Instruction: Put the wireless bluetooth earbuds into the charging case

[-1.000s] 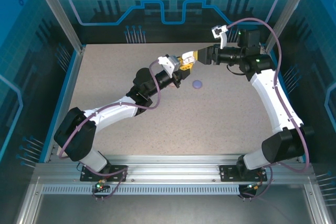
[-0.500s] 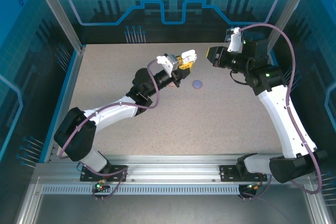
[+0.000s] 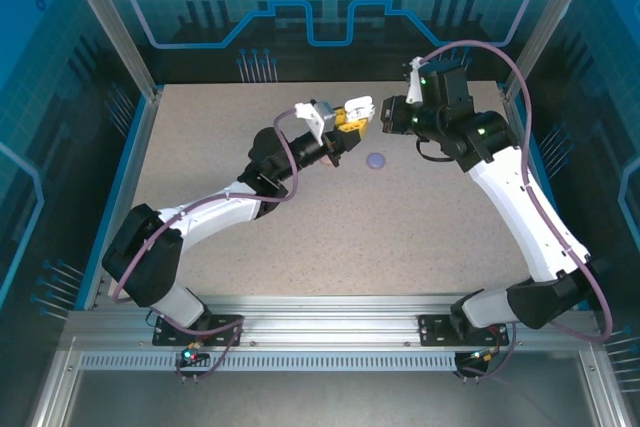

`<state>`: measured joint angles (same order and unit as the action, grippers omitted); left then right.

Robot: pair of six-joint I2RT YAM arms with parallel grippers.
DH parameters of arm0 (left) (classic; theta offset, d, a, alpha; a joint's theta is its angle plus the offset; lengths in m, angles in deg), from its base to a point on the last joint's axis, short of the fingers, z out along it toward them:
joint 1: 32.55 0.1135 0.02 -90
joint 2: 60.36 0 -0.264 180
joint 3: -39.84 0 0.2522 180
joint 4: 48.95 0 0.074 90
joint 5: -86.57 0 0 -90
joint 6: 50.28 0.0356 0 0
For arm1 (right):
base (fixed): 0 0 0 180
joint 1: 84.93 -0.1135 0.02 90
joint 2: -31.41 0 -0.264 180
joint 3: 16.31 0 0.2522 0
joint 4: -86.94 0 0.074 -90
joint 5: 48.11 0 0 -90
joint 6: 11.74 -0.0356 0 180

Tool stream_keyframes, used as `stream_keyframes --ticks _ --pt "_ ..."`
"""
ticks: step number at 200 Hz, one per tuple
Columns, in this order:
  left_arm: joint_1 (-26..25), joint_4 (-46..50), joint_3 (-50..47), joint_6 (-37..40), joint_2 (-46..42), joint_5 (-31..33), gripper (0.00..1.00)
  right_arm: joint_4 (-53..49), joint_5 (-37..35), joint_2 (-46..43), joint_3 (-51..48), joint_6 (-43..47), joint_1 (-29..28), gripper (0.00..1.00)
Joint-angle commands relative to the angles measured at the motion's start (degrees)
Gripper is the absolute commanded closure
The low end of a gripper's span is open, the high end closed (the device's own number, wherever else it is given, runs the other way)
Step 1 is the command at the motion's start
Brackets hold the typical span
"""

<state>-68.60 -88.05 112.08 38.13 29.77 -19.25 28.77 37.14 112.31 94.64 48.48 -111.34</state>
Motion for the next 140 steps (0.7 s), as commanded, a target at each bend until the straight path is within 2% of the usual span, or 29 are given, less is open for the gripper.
stream_keyframes --ticks 1,71,103,140 --pt "0.3 -1.3 2.2 -0.9 0.6 -2.4 1.0 -2.9 -4.7 1.3 3.7 2.7 -2.0 0.93" --pt "0.3 -1.1 2.5 -0.9 0.9 -2.6 1.0 -6.0 -7.2 3.3 8.5 4.4 -7.3 0.94" --pt "0.2 -1.2 2.4 -0.9 0.6 -2.5 1.0 -8.3 -11.7 3.3 8.8 5.2 -6.9 0.94" --pt "0.3 -1.6 2.3 -1.1 0.5 -2.4 1.0 -9.2 -11.7 3.2 8.5 5.0 -4.9 0.94"
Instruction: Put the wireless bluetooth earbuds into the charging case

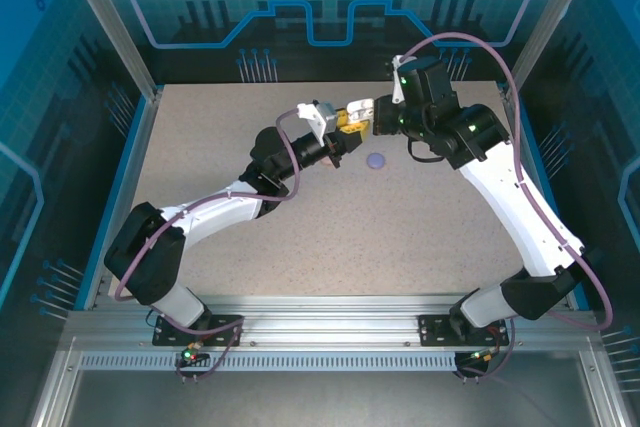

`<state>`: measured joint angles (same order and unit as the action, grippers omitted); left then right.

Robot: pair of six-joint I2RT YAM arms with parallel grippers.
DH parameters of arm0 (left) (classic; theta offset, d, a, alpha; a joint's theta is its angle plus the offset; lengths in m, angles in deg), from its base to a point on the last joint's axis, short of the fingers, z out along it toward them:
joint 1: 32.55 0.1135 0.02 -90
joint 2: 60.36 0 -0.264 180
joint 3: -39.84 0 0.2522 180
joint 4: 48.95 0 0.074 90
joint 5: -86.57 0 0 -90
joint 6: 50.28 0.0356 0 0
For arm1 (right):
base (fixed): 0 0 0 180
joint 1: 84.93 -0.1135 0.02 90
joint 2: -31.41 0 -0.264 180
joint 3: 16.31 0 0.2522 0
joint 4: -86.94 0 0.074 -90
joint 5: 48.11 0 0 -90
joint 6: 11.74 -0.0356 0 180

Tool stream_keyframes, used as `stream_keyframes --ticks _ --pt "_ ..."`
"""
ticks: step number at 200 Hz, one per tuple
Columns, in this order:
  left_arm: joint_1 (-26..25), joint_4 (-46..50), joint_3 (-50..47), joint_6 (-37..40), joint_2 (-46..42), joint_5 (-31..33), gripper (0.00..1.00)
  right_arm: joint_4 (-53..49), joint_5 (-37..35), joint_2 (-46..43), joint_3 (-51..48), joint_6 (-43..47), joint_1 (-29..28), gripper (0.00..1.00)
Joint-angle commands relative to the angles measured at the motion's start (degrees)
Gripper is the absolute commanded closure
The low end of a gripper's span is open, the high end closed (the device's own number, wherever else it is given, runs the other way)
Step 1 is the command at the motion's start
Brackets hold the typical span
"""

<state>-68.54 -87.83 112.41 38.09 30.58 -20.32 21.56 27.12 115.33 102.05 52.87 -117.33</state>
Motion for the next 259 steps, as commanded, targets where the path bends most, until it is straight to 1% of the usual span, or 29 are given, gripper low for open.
stream_keyframes --ticks 1,55,75,87,105,115,152,176,193,211,259 --pt "0.2 -1.9 1.9 -1.1 -0.3 -1.3 1.0 -2.0 -1.6 0.2 1.1 0.6 1.1 0.94" --pt "0.2 -1.8 1.8 -1.1 -0.2 -1.7 1.0 -0.7 -1.2 -2.9 0.8 1.0 2.6 0.93" --pt "0.2 -1.8 1.7 -0.7 -0.2 -2.8 1.0 -0.1 2.1 -2.2 2.6 1.6 5.4 0.92" --pt "0.2 -1.6 1.7 -0.5 -0.2 -3.8 1.0 0.9 6.2 -1.2 3.9 1.8 8.1 0.92" --pt "0.2 -0.4 2.1 -0.3 -0.2 -5.5 1.0 1.2 13.4 2.3 7.4 2.2 11.7 0.91" --pt "0.2 0.4 2.4 -0.3 -0.2 -6.3 1.0 0.3 15.4 5.2 10.5 2.6 12.5 0.91" --pt "0.1 1.3 3.3 -1.0 0.6 -8.1 1.0 -5.7 22.2 17.4 23.9 3.6 12.5 0.91" --pt "0.0 1.3 3.9 -1.1 1.0 -7.9 1.0 -8.0 23.7 22.6 27.8 3.8 11.3 0.92" --pt "-0.1 1.7 4.3 -1.1 1.2 -7.8 1.0 -9.0 23.8 23.6 28.1 4.5 10.0 0.92" --pt "-0.1 3.1 5.1 -1.0 1.4 -7.5 1.0 -9.4 23.0 22.3 26.5 5.4 8.5 0.93" --pt "-0.1 3.9 5.7 -1.7 2.3 -6.2 1.0 -6.6 19.9 13.0 15.5 5.2 6.2 0.93"
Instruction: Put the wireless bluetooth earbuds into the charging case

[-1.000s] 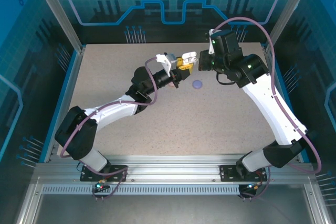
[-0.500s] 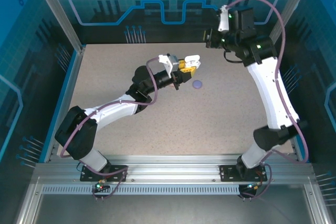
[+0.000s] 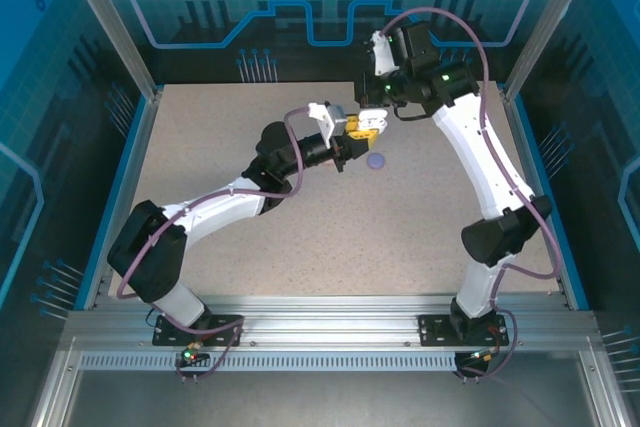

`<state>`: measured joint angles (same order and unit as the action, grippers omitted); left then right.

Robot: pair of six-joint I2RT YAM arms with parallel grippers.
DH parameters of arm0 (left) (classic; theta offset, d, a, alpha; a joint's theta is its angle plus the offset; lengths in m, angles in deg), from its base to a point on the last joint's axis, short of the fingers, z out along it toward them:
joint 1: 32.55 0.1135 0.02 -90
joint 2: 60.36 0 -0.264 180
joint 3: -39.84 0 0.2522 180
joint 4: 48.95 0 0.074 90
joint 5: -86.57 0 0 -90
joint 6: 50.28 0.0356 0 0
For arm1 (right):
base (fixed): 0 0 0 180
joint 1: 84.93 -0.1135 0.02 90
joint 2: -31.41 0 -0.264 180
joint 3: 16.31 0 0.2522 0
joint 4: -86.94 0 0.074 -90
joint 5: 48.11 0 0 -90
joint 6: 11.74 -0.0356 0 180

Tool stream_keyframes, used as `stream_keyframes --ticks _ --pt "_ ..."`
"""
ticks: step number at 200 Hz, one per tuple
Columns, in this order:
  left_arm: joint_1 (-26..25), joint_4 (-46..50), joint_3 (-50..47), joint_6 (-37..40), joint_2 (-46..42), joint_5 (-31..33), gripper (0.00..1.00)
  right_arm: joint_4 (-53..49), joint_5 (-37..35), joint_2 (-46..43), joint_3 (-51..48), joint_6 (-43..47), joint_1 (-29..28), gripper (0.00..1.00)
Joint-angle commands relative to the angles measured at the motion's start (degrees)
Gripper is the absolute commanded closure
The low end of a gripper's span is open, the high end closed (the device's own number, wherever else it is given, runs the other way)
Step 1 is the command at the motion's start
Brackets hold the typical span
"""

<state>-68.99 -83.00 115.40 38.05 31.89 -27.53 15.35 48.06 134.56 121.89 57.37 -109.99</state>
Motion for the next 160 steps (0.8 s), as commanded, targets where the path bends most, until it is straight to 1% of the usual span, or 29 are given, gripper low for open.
stream_keyframes --ticks 1,28,44,60,76,92,106,135,160 --pt "0.3 -0.9 2.7 -1.7 0.9 1.1 1.0 -0.3 -1.1 -6.4 -4.6 0.6 -1.1 0.93" --pt "0.5 -0.8 3.0 -2.2 1.4 1.8 1.0 1.7 -3.3 -10.7 -9.9 -0.9 -1.1 0.92" --pt "0.4 -0.5 3.2 -2.5 1.6 1.7 1.0 2.7 -7.5 -12.4 -12.1 -3.3 -0.9 0.9" --pt "0.4 0.3 2.9 -3.4 1.7 2.1 1.0 5.0 -10.3 -14.4 -15.0 -6.4 1.2 0.88" --pt "0.4 1.6 1.7 -6.3 1.8 3.7 1.0 6.3 -11.5 -16.3 -18.0 -9.7 5.1 0.87" --pt "0.3 2.2 0.0 -12.9 2.9 5.1 1.0 8.2 -10.5 -18.3 -22.9 -11.7 8.8 0.86" --pt "-0.2 3.3 -1.6 -19.3 4.4 6.1 1.0 10.4 -9.9 -20.4 -28.6 -12.9 10.8 0.81" --pt "-0.6 6.5 -4.5 -33.2 8.4 7.5 1.0 12.8 -8.7 -23.7 -38.8 -14.3 12.5 0.79" --pt "-0.6 6.3 -7.7 -42.1 11.8 9.7 1.0 15.1 -8.5 -27.0 -47.0 -15.8 13.2 0.77"
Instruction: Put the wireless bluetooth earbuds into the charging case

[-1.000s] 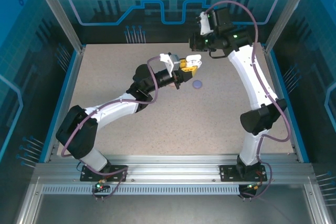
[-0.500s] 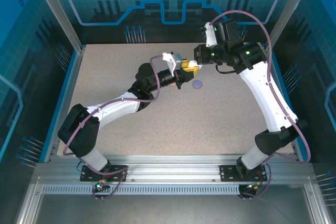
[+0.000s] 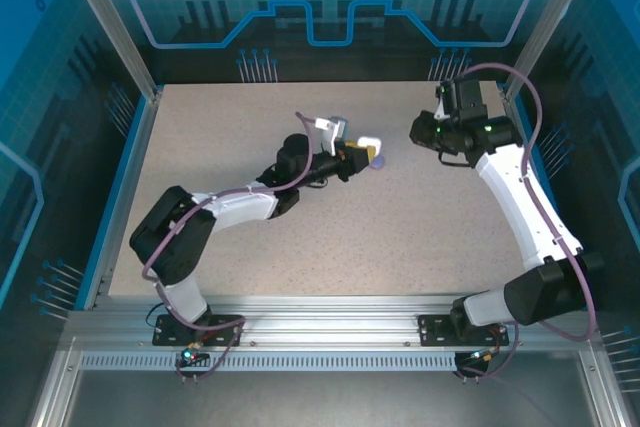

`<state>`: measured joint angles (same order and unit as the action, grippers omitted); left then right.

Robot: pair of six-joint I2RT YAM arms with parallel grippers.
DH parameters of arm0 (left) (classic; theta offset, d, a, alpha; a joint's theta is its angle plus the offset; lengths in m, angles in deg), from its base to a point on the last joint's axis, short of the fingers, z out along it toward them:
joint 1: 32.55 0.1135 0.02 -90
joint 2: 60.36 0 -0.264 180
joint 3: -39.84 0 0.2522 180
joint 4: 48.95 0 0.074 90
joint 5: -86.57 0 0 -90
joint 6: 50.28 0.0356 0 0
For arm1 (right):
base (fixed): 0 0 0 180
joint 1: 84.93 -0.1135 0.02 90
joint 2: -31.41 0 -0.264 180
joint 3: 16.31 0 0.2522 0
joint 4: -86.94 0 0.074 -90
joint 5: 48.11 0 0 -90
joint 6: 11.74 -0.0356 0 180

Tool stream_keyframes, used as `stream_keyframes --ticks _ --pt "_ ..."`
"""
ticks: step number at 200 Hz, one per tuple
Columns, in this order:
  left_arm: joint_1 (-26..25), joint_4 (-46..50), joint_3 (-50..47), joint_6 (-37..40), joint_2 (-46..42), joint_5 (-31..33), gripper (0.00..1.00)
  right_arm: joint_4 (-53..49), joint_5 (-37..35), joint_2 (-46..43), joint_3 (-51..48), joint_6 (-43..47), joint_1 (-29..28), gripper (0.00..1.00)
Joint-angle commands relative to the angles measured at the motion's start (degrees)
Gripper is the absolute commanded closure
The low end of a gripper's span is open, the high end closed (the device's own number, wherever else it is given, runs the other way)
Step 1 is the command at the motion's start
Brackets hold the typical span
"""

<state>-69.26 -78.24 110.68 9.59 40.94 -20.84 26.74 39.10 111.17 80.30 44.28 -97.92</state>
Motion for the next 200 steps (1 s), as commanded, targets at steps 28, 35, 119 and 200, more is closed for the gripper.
stream_keyframes --ticks 28,35,119,200 --pt "-0.4 2.8 -3.4 -22.4 7.6 4.1 1.0 5.5 0.8 -6.0 -11.4 -4.1 1.3 0.74" --pt "-0.4 3.2 -3.2 -24.2 8.9 4.1 1.0 5.8 0.8 -6.4 -12.5 -4.2 1.4 0.73" --pt "-0.3 15.0 0.5 -32.5 16.3 1.5 0.76 5.3 1.3 -10.3 -15.2 -4.5 1.4 0.57" --pt "3.6 37.1 -1.8 -29.3 3.1 6.5 0.02 2.6 1.7 -12.8 -12.9 -3.9 2.3 0.0"
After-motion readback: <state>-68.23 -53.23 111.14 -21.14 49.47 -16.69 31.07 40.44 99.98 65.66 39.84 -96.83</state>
